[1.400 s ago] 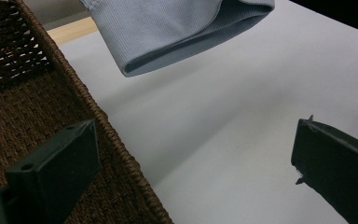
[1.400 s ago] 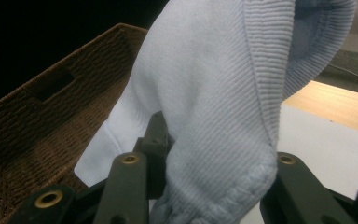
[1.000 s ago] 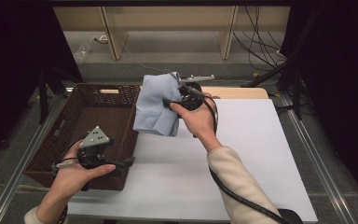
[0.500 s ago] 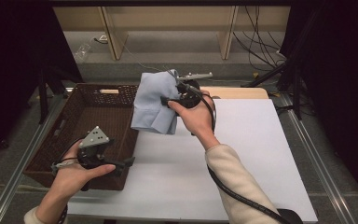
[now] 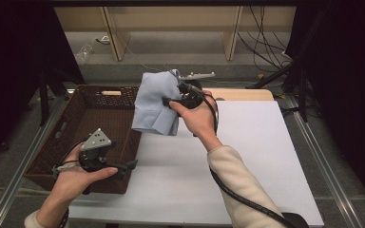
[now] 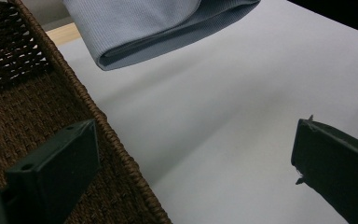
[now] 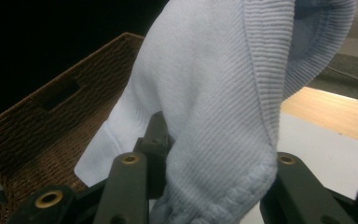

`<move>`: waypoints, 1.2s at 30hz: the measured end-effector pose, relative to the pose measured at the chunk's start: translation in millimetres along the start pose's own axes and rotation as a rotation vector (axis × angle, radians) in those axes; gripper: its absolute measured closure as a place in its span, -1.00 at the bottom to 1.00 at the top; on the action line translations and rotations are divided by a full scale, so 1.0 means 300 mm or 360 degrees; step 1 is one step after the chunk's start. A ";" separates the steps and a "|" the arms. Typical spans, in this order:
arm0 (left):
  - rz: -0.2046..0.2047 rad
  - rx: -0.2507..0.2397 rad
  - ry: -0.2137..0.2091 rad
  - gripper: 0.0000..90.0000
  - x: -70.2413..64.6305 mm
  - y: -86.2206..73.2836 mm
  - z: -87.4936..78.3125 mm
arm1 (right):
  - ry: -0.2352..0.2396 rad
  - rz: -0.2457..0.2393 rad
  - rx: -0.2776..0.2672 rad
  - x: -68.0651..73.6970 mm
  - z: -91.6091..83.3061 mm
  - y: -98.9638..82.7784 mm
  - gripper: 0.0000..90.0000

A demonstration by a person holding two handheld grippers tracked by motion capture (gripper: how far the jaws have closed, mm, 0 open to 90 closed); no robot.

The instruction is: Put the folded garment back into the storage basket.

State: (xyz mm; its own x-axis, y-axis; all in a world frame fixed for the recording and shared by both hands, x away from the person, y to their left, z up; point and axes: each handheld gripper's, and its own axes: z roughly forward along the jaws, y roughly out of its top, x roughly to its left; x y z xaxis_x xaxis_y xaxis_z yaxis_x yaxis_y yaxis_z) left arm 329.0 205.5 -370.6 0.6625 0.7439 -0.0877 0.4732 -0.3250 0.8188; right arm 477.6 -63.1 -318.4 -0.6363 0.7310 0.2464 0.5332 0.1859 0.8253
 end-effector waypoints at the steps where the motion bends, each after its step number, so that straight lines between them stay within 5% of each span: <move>1: 0.0000 0.0000 0.0000 -0.99 0.000 0.000 0.000 | -0.0001 0.0001 -0.0001 0.001 0.000 0.001 0.42; 36: -0.0001 -0.0005 0.0001 -0.99 0.000 0.001 -0.003 | 0.0012 -0.0005 -0.0015 0.019 0.012 0.030 0.42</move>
State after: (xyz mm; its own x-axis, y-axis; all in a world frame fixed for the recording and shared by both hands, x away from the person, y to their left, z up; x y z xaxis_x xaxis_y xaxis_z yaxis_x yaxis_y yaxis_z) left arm 328.8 205.9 -369.8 0.6618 0.7445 -0.0878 0.4717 -0.3225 0.8206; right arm 480.8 -54.8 -311.3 -0.6422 0.7253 0.2480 0.5263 0.1819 0.8306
